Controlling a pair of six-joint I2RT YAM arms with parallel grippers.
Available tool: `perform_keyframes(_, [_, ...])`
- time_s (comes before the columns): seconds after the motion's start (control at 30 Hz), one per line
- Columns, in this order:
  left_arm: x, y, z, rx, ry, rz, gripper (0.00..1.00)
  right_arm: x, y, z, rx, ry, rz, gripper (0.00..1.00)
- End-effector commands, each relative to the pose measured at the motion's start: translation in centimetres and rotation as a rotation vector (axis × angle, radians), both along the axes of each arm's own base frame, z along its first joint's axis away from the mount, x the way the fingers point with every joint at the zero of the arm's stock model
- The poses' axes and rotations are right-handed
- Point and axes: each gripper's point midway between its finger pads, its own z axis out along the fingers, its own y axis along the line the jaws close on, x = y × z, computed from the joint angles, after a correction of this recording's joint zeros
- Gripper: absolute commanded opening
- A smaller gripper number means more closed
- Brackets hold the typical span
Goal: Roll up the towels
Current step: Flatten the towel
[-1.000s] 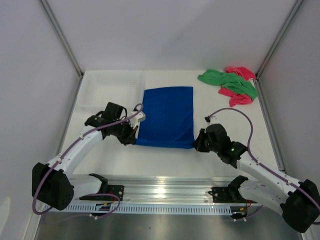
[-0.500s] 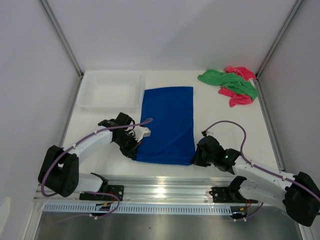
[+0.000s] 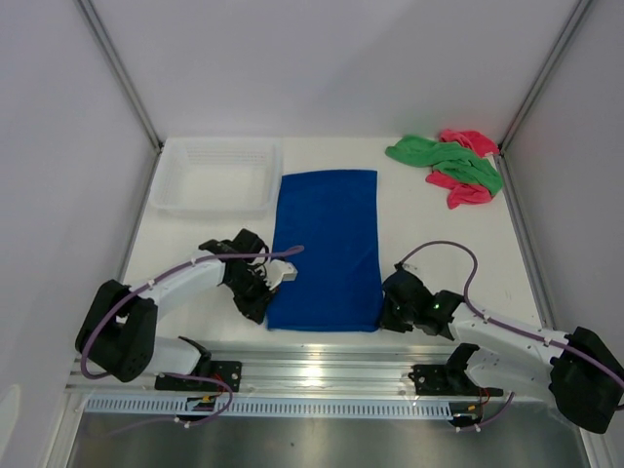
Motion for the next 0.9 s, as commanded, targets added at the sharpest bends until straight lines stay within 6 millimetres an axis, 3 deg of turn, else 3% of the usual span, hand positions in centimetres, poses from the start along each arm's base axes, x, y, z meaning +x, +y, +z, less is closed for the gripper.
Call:
perform_keyframes(0.0, [-1.5, 2.0, -0.8, 0.099, 0.018, -0.059, 0.27, -1.0, -3.0, -1.3, -0.139, 0.035, -0.048, 0.25])
perform_keyframes(0.03, [-1.7, 2.0, -0.8, 0.096, 0.021, -0.065, 0.4, -1.0, -2.9, -1.2, -0.139, 0.036, -0.053, 0.42])
perform_keyframes(0.07, [-2.0, 2.1, -0.7, 0.097, 0.025, -0.074, 0.46, -1.2, -3.4, -1.2, -0.159, 0.046, -0.058, 0.48])
perform_keyframes(0.1, [-2.2, 2.0, -0.5, 0.09, 0.027, -0.079, 0.51, -1.2, -3.6, -1.0, -0.17, 0.044, -0.066, 0.57])
perform_keyframes(0.17, [-2.3, 2.2, 0.0, 0.084, 0.018, -0.098, 0.52, -1.1, -4.2, 0.5, -0.19, 0.023, -0.086, 0.65])
perform_keyframes(0.2, [-2.9, 2.5, 0.5, 0.086, 0.024, -0.106, 0.52, -0.9, -4.3, 1.2, -0.193, 0.009, -0.091, 0.66])
perform_keyframes(0.27, [-2.1, 2.4, 1.8, 0.08, -0.02, -0.116, 0.51, -0.2, -4.3, 4.2, -0.176, -0.055, -0.102, 0.68])
perform_keyframes(0.37, [0.7, 1.8, 4.0, 0.08, -0.154, -0.072, 0.51, 1.1, -4.1, 7.2, -0.173, -0.143, -0.097, 0.68])
perform_keyframes(0.47, [3.2, 0.3, 4.7, 0.082, -0.248, -0.093, 0.5, 2.7, -3.6, 7.5, -0.195, -0.198, -0.093, 0.55])
perform_keyframes(0.5, [3.6, -0.2, 4.4, 0.086, -0.259, -0.1, 0.5, 2.9, -3.4, 6.9, -0.199, -0.198, -0.087, 0.37])
perform_keyframes(0.57, [3.5, -2.0, 3.2, 0.087, -0.27, -0.168, 0.51, 4.0, -1.3, 6.3, -0.137, -0.222, -0.061, 0.21])
perform_keyframes(0.6, [3.6, -2.4, 2.7, 0.098, -0.287, -0.197, 0.51, 3.9, -1.0, 5.0, -0.128, -0.213, -0.046, 0.07])
perform_keyframes(0.63, [3.8, -2.9, 2.3, 0.111, -0.315, -0.229, 0.51, 3.9, 0.1, 4.6, -0.079, -0.202, -0.025, 0.03])
perform_keyframes(0.67, [4.5, -3.8, 1.7, 0.12, -0.377, -0.277, 0.51, 5.0, 1.6, 5.0, -0.006, -0.237, -0.03, 0.0])
perform_keyframes(0.73, [4.9, -4.4, 0.8, 0.126, -0.426, -0.316, 0.5, 5.9, 2.5, 4.0, 0.062, -0.226, -0.043, 0.0])
perform_keyframes(0.87, [5.8, -5.7, 0.0, 0.116, -0.489, -0.417, 0.48, 5.8, 1.3, 2.0, 0.003, -0.183, -0.057, 0.0])
